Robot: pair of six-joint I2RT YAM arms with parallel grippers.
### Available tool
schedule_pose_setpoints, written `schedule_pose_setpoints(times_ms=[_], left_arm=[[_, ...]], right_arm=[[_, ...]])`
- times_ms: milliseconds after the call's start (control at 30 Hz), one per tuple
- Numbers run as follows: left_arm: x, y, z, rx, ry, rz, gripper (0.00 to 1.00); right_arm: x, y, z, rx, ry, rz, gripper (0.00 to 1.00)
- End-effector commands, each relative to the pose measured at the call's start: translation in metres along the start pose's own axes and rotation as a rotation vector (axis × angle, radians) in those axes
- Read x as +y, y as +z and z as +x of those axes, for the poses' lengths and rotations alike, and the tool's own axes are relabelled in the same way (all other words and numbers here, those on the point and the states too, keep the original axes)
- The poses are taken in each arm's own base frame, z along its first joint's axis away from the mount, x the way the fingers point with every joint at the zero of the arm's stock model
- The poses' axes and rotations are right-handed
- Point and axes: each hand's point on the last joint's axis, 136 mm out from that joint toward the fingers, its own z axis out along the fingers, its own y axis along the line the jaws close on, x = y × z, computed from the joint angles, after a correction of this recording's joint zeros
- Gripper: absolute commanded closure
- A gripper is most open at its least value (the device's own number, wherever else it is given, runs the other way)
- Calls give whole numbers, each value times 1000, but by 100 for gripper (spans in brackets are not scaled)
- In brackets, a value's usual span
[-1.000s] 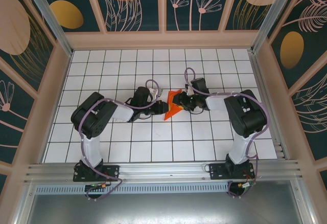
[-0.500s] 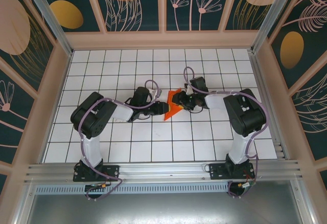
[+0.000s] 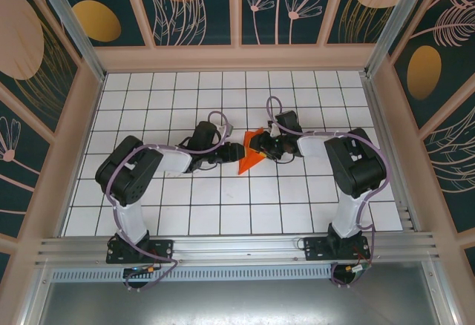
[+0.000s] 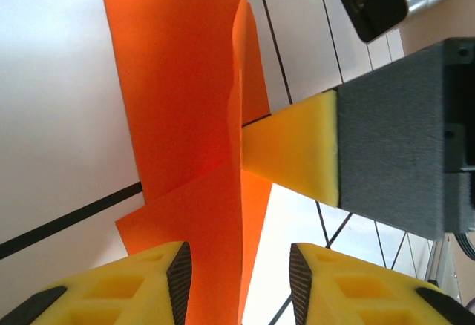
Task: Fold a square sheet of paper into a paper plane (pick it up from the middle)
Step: Fourth fold the wing at the center of the table.
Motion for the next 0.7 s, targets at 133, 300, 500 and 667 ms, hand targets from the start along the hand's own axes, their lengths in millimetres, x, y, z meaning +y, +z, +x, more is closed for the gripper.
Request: schedule_pose_setpoints(times_ms=[133,300,500,667], left_arm=[[4,15,4,66,-80,23,65],[2,22,5,94,-82,43,68],[-3,28,8,129,-57,79,75],[2,31,12,139,-51,71,81]], right_arm=[[-29,10,5,16,26,110,54],[-29,11,5,20,27,109,54],[-29,12,7,30,25,108,54],[-30,12,7,32,23,111,54]])
